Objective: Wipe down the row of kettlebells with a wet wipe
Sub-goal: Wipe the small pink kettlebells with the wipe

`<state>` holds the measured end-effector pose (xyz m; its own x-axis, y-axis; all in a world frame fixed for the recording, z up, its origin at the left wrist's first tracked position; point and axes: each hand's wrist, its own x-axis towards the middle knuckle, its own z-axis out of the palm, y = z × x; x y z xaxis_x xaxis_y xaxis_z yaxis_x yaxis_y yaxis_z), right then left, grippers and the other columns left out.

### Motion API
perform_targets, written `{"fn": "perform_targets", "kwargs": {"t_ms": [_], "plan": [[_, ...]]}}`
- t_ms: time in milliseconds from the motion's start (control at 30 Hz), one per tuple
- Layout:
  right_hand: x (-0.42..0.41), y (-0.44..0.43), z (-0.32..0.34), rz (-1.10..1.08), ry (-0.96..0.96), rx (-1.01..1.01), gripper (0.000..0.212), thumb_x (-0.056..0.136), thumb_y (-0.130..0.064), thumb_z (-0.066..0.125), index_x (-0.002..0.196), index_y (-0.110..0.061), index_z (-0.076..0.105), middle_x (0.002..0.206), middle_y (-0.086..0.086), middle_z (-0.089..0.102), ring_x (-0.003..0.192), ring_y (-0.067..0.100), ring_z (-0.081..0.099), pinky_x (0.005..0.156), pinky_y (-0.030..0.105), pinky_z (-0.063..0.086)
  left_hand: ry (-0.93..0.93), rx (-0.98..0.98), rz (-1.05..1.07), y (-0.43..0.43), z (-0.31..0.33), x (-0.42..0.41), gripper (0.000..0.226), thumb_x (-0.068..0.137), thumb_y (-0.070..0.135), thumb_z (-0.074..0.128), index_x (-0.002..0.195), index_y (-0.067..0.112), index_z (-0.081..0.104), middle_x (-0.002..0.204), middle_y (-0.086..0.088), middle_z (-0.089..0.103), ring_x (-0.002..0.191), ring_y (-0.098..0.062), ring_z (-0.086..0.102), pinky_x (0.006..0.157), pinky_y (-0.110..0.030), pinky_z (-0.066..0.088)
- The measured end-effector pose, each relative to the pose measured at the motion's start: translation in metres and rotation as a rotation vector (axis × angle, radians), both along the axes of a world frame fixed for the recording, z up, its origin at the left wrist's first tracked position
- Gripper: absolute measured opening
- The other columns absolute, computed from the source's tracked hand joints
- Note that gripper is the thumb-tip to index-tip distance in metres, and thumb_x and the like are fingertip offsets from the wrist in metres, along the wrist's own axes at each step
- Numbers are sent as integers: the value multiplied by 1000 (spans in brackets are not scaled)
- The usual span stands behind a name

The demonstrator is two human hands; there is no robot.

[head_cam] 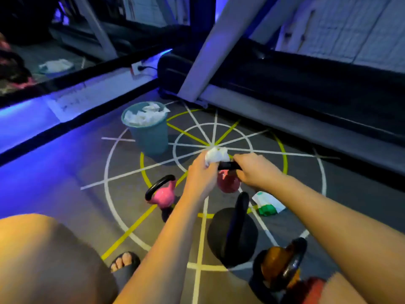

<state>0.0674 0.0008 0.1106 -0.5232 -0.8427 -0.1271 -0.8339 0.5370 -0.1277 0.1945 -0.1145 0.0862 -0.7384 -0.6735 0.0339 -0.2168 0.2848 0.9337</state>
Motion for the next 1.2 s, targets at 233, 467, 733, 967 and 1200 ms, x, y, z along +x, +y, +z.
{"fn": "perform_targets", "kwargs": {"t_ms": [233,467,733,967,1200], "plan": [[22,52,-5,-123,-110,-26,11,95,-17,50,104,-11,54,104,13,63,95,36,61,68,39,46,-24,15,-155,32,-9,1,15,103,43,51,104,37,65,96,18,68,103,-13,63,75,-25,43],[30,63,-14,-88,-102,-36,34,85,-9,55,118,-16,57,110,9,64,99,36,64,79,47,55,52,112,-228,45,-7,2,33,103,57,43,115,40,68,112,17,72,114,-6,62,104,-38,48],[28,71,1,-110,-258,-51,23,86,-15,59,109,-18,60,104,5,65,94,28,65,81,46,55,-88,-128,-373,54,-15,4,20,104,49,45,111,43,63,102,12,66,97,-6,61,80,-33,47],[15,99,39,-189,-825,-169,104,68,-62,82,151,-43,23,130,-11,63,114,9,63,101,32,48,-140,-282,-464,66,-5,7,40,98,24,60,137,34,56,120,4,62,112,-14,59,92,-31,46],[26,91,23,-167,-508,-341,20,90,-46,69,106,-36,77,83,-5,75,72,7,65,68,25,50,-189,-252,-388,63,-6,5,49,101,36,57,147,24,44,138,3,59,122,-15,57,89,-26,41]]}}
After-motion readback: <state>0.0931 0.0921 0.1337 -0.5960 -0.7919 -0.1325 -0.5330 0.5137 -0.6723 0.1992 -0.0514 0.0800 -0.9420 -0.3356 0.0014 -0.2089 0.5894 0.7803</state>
